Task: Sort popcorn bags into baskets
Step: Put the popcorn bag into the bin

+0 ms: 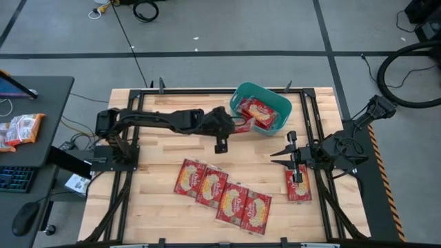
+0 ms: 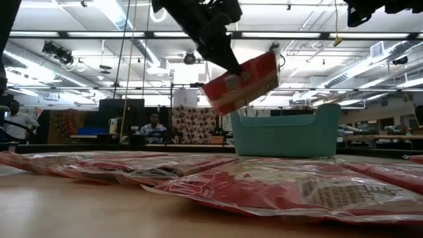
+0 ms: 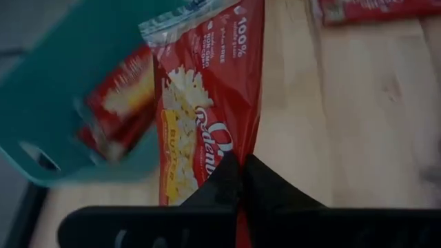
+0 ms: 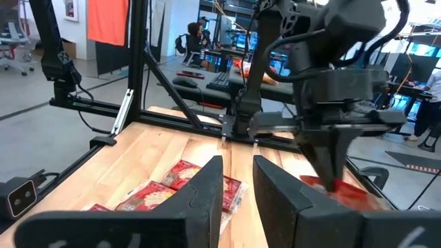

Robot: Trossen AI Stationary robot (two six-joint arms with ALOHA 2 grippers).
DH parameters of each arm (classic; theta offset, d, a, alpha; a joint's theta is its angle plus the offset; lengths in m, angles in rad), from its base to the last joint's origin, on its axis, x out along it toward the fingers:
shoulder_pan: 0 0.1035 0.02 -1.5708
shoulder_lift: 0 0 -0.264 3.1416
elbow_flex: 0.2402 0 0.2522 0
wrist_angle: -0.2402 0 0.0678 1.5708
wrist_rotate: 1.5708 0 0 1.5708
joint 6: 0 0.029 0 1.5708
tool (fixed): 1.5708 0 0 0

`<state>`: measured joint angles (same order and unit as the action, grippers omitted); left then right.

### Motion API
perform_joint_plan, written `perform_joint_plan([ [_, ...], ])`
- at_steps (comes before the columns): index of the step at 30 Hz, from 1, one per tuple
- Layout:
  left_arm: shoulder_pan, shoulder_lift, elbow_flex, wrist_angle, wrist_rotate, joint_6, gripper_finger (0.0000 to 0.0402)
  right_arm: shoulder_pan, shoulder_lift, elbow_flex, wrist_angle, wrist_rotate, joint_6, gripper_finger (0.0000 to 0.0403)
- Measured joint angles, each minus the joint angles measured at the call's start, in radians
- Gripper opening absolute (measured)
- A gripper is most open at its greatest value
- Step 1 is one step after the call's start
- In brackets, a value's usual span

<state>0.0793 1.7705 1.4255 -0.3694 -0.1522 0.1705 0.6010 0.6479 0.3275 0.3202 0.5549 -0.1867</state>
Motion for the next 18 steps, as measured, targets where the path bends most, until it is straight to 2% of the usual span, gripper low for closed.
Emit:
perform_joint_plan([
  [7, 0.012, 0.104, -0.002, 0.34, -0.008, 0.154, 0.0009, 0.0, 0.003, 0.0, 0.006, 0.001, -0.009, 0.0086],
  [11, 0.026, 0.183, -0.002, 0.492, -0.012, 0.298, 0.001, 0.0, 0.004, 0.0, 0.006, 0.002, -0.011, 0.0086],
  [15, 0.046, 0.255, -0.003, 0.616, -0.081, 0.416, 0.0011, 0.0, 0.004, 0.0, 0.007, 0.002, -0.016, 0.0086],
  [18, 0.067, 0.295, -0.002, 0.698, -0.115, 0.443, 0.0012, 0.0, 0.005, 0.0, 0.004, 0.003, -0.019, 0.0086],
])
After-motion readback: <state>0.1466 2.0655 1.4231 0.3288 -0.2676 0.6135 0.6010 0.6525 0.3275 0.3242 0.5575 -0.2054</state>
